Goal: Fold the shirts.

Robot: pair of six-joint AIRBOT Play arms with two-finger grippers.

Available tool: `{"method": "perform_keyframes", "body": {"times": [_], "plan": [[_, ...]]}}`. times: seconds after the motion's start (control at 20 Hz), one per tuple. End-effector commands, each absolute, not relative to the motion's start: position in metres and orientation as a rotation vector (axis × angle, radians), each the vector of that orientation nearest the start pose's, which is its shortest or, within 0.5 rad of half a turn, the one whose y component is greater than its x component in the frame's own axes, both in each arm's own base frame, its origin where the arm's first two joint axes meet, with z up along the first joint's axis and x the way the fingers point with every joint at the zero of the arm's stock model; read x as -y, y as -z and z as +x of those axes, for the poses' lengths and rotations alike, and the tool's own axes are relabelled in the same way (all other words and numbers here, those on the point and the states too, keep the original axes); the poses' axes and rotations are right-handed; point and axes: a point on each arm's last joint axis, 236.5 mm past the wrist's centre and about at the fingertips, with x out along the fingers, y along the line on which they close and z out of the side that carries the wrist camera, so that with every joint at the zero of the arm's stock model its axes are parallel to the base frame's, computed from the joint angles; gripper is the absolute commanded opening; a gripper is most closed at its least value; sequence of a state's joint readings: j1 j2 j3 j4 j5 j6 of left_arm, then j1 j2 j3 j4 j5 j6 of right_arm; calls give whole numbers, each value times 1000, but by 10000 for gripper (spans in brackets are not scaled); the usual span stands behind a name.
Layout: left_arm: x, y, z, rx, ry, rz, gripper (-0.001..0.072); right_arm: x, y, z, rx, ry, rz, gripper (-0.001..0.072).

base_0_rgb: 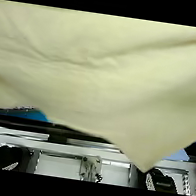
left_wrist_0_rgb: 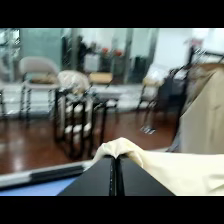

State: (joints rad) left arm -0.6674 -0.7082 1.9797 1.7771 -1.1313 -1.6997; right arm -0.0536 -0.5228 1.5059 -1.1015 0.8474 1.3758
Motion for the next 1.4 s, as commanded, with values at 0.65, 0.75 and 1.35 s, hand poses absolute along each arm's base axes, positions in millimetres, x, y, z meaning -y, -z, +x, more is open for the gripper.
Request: {"method": "perform_keyframes", "body": {"times": [0.65, 0.75, 1.35], "plan": [[47, -135, 433, -808, -58, 86, 29, -77, -115, 490, -657, -210, 420, 68], [59, -135, 471, -724, -14, 4, 29, -80, -112, 517, -567, -176, 450, 68], [83, 12, 464, -1200, 68, -193, 678, -101, -15, 509, -855, -183, 542, 509]]}}
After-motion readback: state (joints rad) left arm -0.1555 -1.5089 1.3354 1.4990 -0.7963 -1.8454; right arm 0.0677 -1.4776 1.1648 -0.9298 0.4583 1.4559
